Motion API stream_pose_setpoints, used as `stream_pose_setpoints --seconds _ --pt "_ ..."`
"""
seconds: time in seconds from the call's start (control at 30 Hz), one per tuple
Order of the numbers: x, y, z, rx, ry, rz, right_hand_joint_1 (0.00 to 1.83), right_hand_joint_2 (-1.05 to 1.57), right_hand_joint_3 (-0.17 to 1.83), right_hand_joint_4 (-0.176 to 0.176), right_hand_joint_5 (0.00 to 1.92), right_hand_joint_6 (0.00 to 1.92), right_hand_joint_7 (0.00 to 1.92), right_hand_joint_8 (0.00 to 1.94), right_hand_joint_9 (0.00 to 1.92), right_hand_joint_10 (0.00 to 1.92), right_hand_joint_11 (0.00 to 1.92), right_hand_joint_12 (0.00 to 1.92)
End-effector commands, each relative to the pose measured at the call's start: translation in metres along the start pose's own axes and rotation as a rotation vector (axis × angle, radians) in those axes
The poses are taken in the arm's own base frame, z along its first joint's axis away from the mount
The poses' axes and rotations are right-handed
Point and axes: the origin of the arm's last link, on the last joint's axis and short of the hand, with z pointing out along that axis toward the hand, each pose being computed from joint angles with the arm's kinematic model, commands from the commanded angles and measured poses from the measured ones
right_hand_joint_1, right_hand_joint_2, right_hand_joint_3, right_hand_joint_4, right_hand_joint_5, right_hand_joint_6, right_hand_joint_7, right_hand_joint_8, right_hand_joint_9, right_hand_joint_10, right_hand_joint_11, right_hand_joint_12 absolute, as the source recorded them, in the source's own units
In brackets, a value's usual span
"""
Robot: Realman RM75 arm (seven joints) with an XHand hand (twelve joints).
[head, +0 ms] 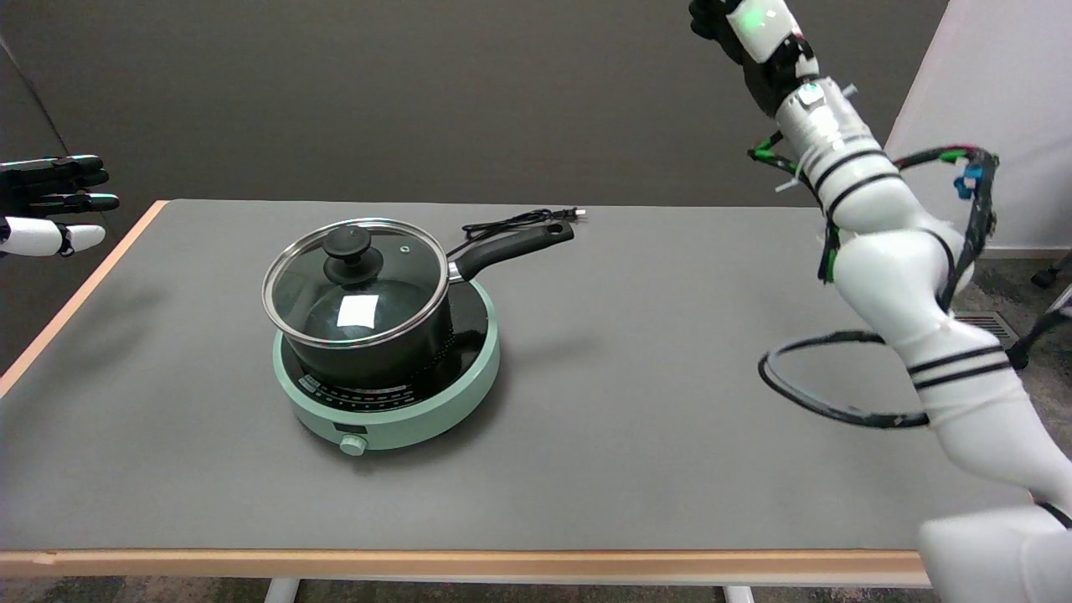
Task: Place the pot lid onto the soup pot.
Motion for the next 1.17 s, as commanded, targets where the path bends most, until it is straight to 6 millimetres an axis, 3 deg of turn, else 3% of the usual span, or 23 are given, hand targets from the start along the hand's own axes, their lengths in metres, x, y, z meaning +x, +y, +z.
stream_pose_setpoints --seconds 0.03,0.07,0.27,0.33,0.5,0.57,0.6,0.7,0.73,0.77,0.93,0.97,1.0,1.17 --pt "0.004 0.019 -0.065 0.045 0.029 0.239 0.06 0.73 0.91 -0.004 0.25 0.16 0.14 0.15 0.17 0.19 0.12 0.41" --pt "0.005 0.019 -0.067 0.054 0.034 0.237 0.08 0.66 1.00 -0.011 0.25 0.15 0.15 0.10 0.16 0.20 0.11 0.41" --pt "0.003 0.025 -0.076 0.056 0.043 0.245 0.10 0.67 1.00 -0.020 0.24 0.15 0.14 0.11 0.15 0.19 0.11 0.33" --pt "0.001 0.028 -0.078 0.049 0.040 0.244 0.09 0.78 0.83 -0.032 0.22 0.16 0.12 0.14 0.14 0.19 0.07 0.36" --pt "-0.002 0.032 -0.082 0.043 0.036 0.236 0.10 0.73 0.94 -0.048 0.21 0.16 0.11 0.15 0.12 0.19 0.06 0.28" --pt "-0.001 0.031 -0.082 0.050 0.039 0.235 0.38 0.69 1.08 -0.057 0.18 0.21 0.13 0.11 0.11 0.21 0.10 0.16" --pt "0.000 0.030 -0.082 0.054 0.042 0.234 0.38 0.69 1.08 -0.058 0.18 0.21 0.13 0.11 0.11 0.21 0.10 0.16" --pt "0.001 0.031 -0.082 0.058 0.051 0.235 0.39 0.68 1.08 -0.061 0.18 0.21 0.13 0.11 0.11 0.21 0.10 0.15" --pt "0.001 0.032 -0.082 0.057 0.053 0.238 0.33 0.69 1.05 -0.060 0.18 0.20 0.13 0.12 0.12 0.20 0.09 0.17" --pt "0.000 0.033 -0.082 0.058 0.053 0.241 0.12 0.73 0.95 -0.055 0.20 0.16 0.10 0.15 0.12 0.18 0.05 0.25" --pt "-0.008 0.030 -0.076 0.068 0.037 0.255 0.14 0.72 0.96 -0.057 0.20 0.16 0.11 0.14 0.12 0.18 0.06 0.24" --pt "-0.010 0.027 -0.075 0.073 0.030 0.259 0.35 0.69 1.05 -0.063 0.18 0.21 0.12 0.11 0.11 0.20 0.09 0.16" --pt "-0.012 0.026 -0.074 0.073 0.025 0.260 0.41 0.68 1.07 -0.065 0.18 0.22 0.13 0.10 0.11 0.21 0.10 0.14" --pt "-0.020 0.022 -0.072 0.076 -0.004 0.267 0.43 0.68 1.07 -0.065 0.18 0.23 0.13 0.09 0.11 0.20 0.09 0.11"
